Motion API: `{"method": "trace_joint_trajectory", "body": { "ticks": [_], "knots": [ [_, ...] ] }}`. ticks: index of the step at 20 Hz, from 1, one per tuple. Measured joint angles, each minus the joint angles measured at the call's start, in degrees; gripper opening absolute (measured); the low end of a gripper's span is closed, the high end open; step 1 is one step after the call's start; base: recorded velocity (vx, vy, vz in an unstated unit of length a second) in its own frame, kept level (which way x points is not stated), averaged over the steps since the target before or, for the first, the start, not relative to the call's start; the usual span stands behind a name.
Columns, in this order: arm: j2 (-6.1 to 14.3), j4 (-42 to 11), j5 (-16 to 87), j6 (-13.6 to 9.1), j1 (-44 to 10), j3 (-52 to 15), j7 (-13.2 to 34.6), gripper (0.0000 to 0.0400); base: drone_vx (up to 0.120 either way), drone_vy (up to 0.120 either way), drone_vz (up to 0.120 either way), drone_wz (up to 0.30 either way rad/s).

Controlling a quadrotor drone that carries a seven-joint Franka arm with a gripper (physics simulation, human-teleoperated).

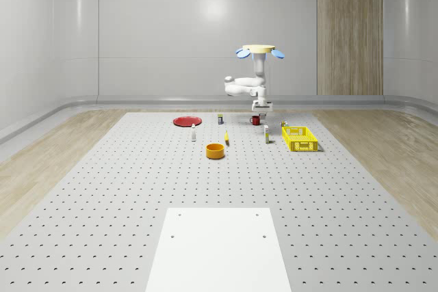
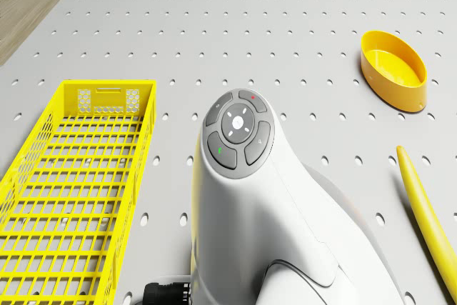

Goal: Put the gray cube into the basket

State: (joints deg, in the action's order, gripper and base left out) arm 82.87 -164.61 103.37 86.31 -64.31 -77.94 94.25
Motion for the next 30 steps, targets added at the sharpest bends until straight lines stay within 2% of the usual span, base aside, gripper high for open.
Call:
{"method": "trace_joint_trajectory", "body": {
  "ticks": [5,30],
  "knots": [
    [0.62,0.03,-0.26,0.58,-0.14,-0.11,0.12,0.0250,0.008,0.120,0.000,0.000],
    [3.17,0.14,-1.31,2.96,-0.70,-0.51,0.58,0.0250,0.120,0.120,0.000,0.000]
  ]
}}
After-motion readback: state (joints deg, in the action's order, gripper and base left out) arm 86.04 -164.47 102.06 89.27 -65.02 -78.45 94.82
